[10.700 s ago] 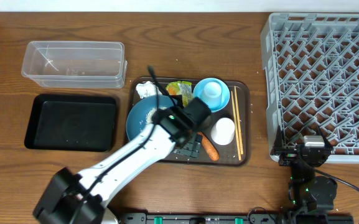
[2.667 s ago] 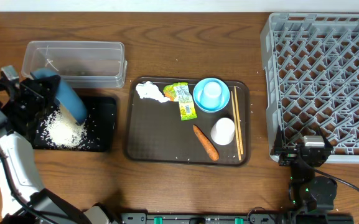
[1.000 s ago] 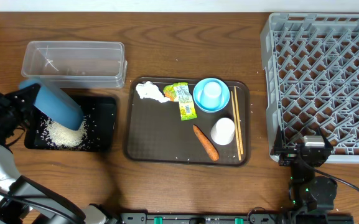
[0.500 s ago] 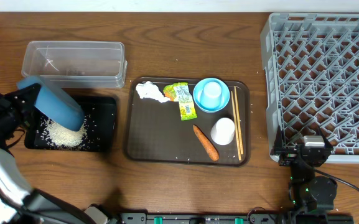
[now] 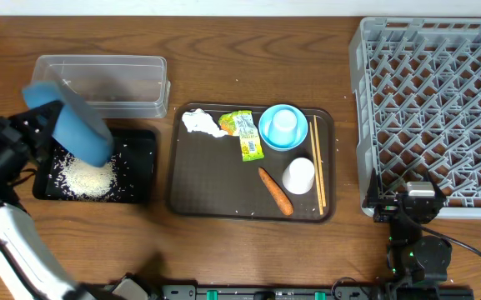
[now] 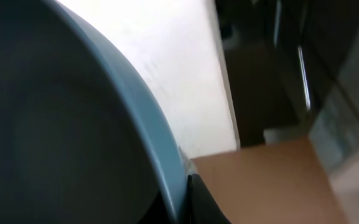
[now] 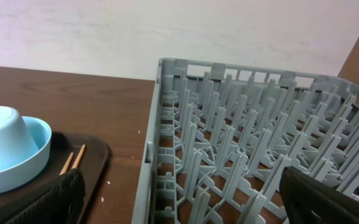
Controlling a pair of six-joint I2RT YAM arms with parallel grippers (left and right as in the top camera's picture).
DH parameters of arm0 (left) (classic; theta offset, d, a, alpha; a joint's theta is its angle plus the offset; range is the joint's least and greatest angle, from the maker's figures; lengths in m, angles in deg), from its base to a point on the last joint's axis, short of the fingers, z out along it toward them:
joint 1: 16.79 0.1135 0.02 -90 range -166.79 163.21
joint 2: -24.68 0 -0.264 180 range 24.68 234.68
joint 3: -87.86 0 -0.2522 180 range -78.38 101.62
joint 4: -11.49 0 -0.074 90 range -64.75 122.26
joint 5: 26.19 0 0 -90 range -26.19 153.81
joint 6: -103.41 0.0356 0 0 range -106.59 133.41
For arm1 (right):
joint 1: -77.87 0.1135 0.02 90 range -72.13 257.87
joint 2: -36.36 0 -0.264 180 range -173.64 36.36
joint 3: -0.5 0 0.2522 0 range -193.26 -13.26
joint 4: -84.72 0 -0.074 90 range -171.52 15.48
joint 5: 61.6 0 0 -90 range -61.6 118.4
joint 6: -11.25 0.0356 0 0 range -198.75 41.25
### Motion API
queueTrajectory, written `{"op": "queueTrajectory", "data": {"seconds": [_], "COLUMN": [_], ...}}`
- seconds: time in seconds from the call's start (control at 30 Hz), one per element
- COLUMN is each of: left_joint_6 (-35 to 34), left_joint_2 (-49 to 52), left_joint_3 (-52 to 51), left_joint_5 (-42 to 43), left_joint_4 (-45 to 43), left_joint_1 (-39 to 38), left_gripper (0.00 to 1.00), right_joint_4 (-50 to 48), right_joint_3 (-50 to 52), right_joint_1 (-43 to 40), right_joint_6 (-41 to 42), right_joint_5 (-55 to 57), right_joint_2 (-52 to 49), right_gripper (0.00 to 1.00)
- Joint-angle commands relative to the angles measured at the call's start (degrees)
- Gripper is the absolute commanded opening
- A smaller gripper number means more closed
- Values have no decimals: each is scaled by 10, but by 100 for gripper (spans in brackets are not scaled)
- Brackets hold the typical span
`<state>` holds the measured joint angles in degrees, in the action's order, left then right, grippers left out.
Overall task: Sort waste into correct bins and load items into the dishwasher rack
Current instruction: 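Tilt the blue plate to pour the rice onto the black tray, then carry the blue plate back and set it on the brown tray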
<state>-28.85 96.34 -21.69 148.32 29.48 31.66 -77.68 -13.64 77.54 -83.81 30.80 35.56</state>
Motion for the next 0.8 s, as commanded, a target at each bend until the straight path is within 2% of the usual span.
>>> {"op": "queueTrajectory", "data": {"seconds": [0.0,0.1,0.23,0.43,0.6,0.77], "left_joint_6": [-35,-70,-69,-72,-38,40], "left_joint_2": [-77,-129,-182,-196,-196,-200], "left_joint_3": [6,6,5,5,5,6], "left_joint_5": [51,56,51,-18,-183,-217], "left_joint_4": [-45,-83,-101,-97,24,141], "left_joint_1": [-32,-76,-146,-195,-198,-253], "left_gripper": [6,6,6,6,6,6], "right_joint_4": [2,2,2,2,2,2], "right_joint_3": [1,1,1,1,1,1], "right_joint_1": [14,14,14,14,14,14], "right_joint_6": [-6,-6,-6,-6,-6,-6], "right_joint_5": [4,4,4,4,4,4], "right_joint_2": [0,0,0,0,0,0], "right_gripper": [99,99,99,99,99,99]}}
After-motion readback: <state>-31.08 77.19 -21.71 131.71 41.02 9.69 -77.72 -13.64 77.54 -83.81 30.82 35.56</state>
